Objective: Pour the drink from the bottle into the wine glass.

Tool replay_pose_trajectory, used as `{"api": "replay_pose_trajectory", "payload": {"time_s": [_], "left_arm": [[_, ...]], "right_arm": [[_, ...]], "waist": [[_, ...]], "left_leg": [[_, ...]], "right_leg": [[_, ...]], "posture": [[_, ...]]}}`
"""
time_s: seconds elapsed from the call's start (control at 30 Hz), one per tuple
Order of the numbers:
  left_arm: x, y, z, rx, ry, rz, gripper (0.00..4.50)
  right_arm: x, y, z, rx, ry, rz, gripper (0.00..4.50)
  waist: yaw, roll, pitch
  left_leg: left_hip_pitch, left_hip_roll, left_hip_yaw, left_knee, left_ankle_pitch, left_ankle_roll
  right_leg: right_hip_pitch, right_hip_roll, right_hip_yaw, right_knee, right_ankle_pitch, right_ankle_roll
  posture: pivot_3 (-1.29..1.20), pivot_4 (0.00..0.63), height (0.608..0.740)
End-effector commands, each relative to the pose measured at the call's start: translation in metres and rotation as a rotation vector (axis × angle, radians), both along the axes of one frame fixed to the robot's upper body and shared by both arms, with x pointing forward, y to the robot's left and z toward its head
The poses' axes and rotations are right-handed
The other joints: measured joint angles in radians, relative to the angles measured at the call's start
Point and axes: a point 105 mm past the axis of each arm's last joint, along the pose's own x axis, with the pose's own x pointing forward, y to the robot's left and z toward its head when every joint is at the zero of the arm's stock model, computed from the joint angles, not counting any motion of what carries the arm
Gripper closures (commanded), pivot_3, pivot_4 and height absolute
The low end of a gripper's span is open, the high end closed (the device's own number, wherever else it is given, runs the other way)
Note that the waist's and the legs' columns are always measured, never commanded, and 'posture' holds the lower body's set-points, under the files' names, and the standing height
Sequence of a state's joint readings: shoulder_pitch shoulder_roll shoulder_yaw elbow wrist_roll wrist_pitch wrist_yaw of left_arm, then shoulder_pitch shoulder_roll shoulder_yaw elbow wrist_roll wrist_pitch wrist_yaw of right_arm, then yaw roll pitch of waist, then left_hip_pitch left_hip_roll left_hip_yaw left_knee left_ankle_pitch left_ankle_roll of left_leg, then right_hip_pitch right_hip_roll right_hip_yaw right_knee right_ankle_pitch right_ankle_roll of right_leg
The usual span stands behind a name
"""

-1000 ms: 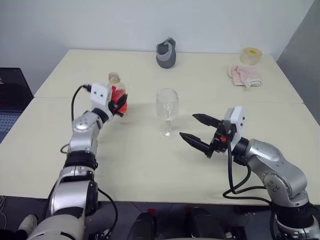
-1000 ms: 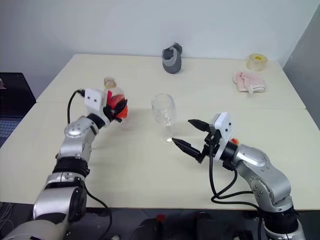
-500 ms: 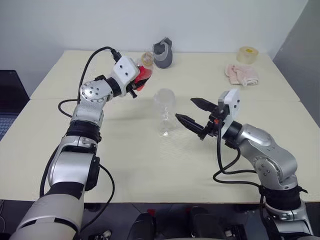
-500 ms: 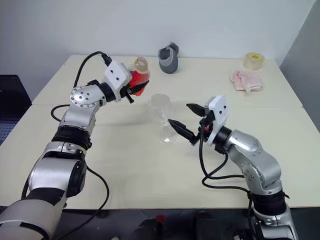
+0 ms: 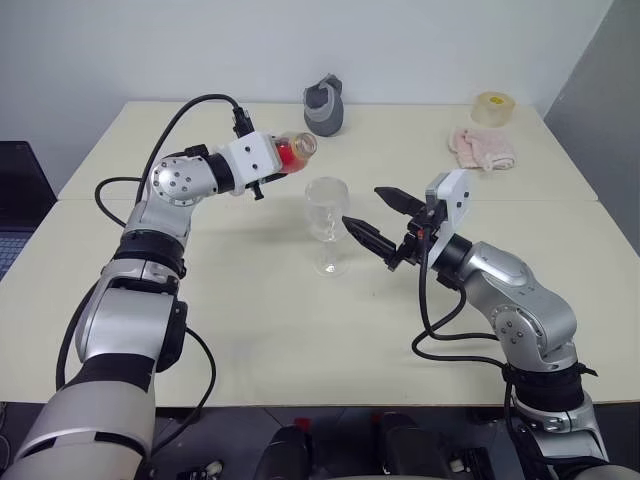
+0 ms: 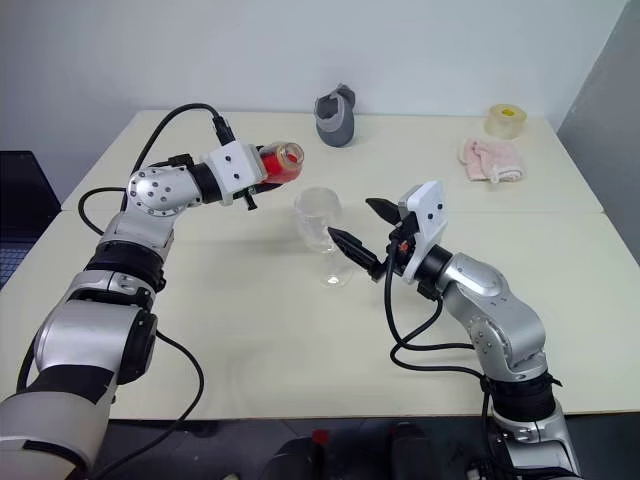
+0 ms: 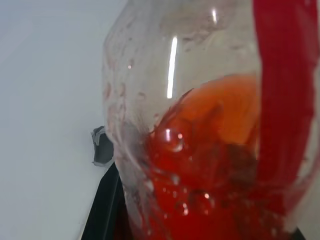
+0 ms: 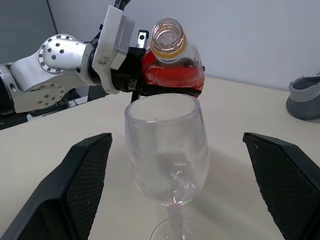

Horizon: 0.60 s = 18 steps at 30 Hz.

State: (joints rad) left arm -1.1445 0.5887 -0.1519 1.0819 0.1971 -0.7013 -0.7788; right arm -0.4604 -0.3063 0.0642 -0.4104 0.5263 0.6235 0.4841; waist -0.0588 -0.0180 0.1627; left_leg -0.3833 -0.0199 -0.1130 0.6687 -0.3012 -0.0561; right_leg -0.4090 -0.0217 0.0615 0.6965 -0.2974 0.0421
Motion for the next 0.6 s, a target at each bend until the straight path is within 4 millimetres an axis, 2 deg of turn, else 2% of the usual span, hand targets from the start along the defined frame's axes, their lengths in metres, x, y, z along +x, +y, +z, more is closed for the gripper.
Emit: {"api": "replay_pose_trajectory", "payload": {"time_s": [0.03, 0.6], "left_arm": [[-0.003, 0.002, 0.027, 0.024, -0.093, -0.016, 3.13], [-0.006, 0.000, 0.037, 0.153, -0.182, -0.041, 3.13]], "right_arm": [[-0.011, 0.007, 0.017, 0.032, -0.070, 0.065, 0.00], [-0.013, 0.010, 0.019, 0.048, -0.093, 0.083, 0.00]], "waist": [[0.000, 0.000, 0.000], [-0.003, 0.000, 0.000]], "left_leg": [[0.000, 0.000, 0.000, 0.000, 0.000, 0.000], [0.000, -0.001, 0.000, 0.000, 0.000, 0.000]], "right_leg": [[0.000, 0.000, 0.000, 0.000, 0.000, 0.000], [-0.001, 0.000, 0.000, 0.001, 0.000, 0.000]], "posture": [[0.00, 0.150, 0.740], [0.00, 0.150, 0.740]]}}
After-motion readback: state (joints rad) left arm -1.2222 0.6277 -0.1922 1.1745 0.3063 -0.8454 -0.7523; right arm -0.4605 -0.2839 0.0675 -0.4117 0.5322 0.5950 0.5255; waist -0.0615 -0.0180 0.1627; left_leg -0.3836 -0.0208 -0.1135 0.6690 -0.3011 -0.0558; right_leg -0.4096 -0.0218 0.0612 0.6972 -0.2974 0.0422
